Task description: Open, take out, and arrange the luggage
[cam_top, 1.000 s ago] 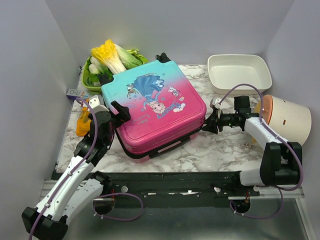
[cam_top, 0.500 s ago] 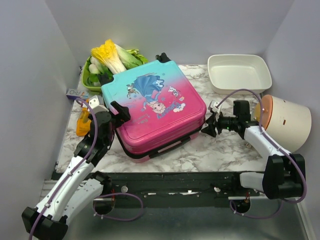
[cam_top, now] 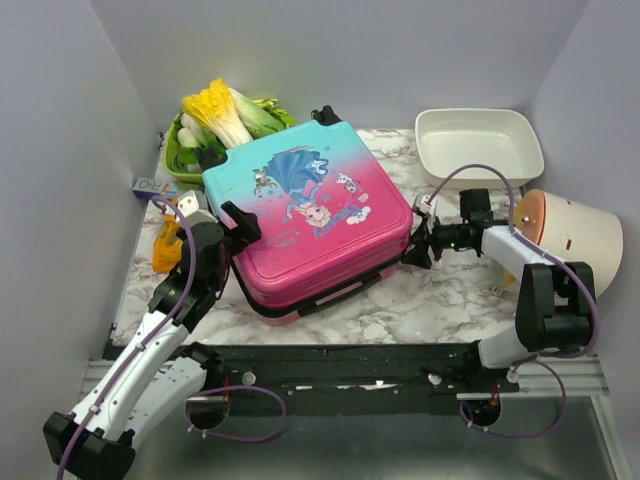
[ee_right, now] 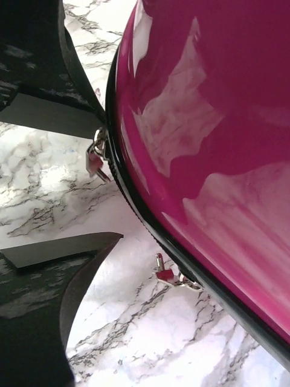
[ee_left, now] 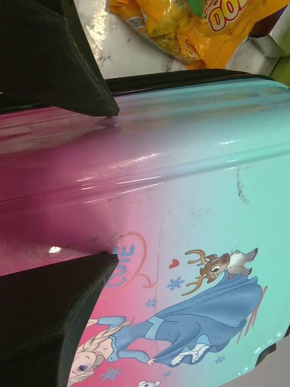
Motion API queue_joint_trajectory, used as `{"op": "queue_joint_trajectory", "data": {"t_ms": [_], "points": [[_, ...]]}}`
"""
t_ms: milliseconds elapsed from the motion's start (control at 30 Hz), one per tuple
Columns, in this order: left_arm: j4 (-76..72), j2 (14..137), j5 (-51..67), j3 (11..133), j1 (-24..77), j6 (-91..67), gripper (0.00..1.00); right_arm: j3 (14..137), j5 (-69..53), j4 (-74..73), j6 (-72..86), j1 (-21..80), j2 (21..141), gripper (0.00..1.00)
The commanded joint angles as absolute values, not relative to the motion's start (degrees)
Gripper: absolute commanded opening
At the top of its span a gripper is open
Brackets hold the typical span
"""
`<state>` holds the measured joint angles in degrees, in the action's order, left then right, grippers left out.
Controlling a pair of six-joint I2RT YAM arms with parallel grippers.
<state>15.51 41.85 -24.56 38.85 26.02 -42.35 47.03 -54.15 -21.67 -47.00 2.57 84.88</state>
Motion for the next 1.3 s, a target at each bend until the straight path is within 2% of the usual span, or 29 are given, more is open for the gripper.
{"op": "queue_joint_trajectory", "data": {"t_ms": [0,133,267,333,367,433,600,667,767,900,1067,1267], "points": [[17.2,42.9,-24.7,39.2,26.7,-41.5,0.99,49.0,-57.0,-24.9,-51.8,2.3,87.1,0.69],[17.1,43.2,-24.8,39.5,26.7,-41.4,0.99,48.5,-58.9,-25.0,-53.3,2.2,85.3,0.59],[17.1,43.2,-25.0,39.5,26.7,-41.3,0.99,46.8,-59.9,-23.9,-53.4,2.2,81.0,0.23],[17.1,43.4,-25.0,39.4,26.7,-41.4,0.99,46.4,-60.3,-22.9,-53.2,2.2,80.2,0.18],[17.3,43.4,-25.0,39.4,26.6,-41.7,0.99,46.5,-60.0,-22.6,-51.9,2.2,80.0,0.09],[17.1,43.4,-24.5,39.3,26.7,-41.7,0.99,47.0,-58.1,-21.4,-49.0,2.2,79.7,0.01],[15.7,44.3,-23.3,38.4,26.7,-42.7,0.99,44.6,-57.5,-17.6,-34.7,2.3,75.5,0.01],[15.7,44.9,-23.1,38.3,26.7,-43.2,0.99,41.7,-53.6,-13.8,-24.5,2.8,73.1,0.01],[16.2,46.3,-23.7,38.3,26.7,-43.7,0.99,40.1,-51.4,-11.8,-18.0,3.3,69.8,0.01],[16.3,46.9,-23.4,38.2,26.7,-44.4,0.99,38.4,-53.1,-13.4,-15.7,5.0,67.7,0.01],[13.9,46.4,-21.7,36.2,26.8,-47.2,0.99,38.7,-44.1,-19.5,-12.2,11.7,64.7,0.01],[13.1,45.5,-23.0,35.0,26.8,-50.1,0.99,36.3,-40.5,-17.7,-2.6,12.2,54.5,0.01]]}}
